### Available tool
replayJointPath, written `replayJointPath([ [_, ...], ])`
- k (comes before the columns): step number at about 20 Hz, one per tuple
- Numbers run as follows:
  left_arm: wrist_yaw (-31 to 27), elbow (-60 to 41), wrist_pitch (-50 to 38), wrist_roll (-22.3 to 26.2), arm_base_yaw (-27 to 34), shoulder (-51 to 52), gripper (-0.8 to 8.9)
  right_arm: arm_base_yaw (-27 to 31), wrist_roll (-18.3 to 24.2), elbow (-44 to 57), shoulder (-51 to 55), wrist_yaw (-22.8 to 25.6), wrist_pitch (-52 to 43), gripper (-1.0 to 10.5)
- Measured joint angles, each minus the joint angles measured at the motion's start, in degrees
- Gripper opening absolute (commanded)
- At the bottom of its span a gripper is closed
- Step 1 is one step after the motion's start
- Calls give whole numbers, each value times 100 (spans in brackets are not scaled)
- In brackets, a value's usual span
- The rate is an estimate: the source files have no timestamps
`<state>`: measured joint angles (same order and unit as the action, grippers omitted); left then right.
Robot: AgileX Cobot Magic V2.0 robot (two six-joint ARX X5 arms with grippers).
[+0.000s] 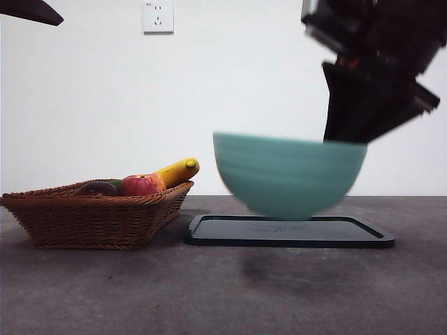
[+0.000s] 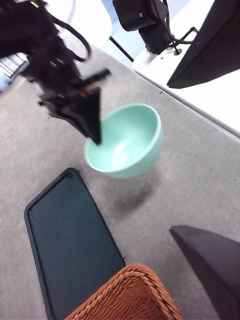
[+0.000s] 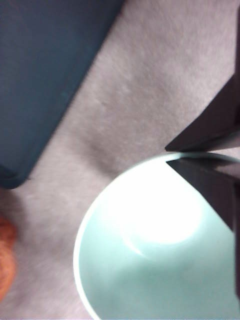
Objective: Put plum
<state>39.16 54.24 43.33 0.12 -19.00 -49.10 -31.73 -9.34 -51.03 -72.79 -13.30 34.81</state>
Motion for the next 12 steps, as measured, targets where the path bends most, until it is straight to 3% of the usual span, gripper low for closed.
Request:
replayJointPath([
  [12, 0, 0, 0, 2, 0, 0, 436, -57, -162, 459, -765, 15, -734, 9],
])
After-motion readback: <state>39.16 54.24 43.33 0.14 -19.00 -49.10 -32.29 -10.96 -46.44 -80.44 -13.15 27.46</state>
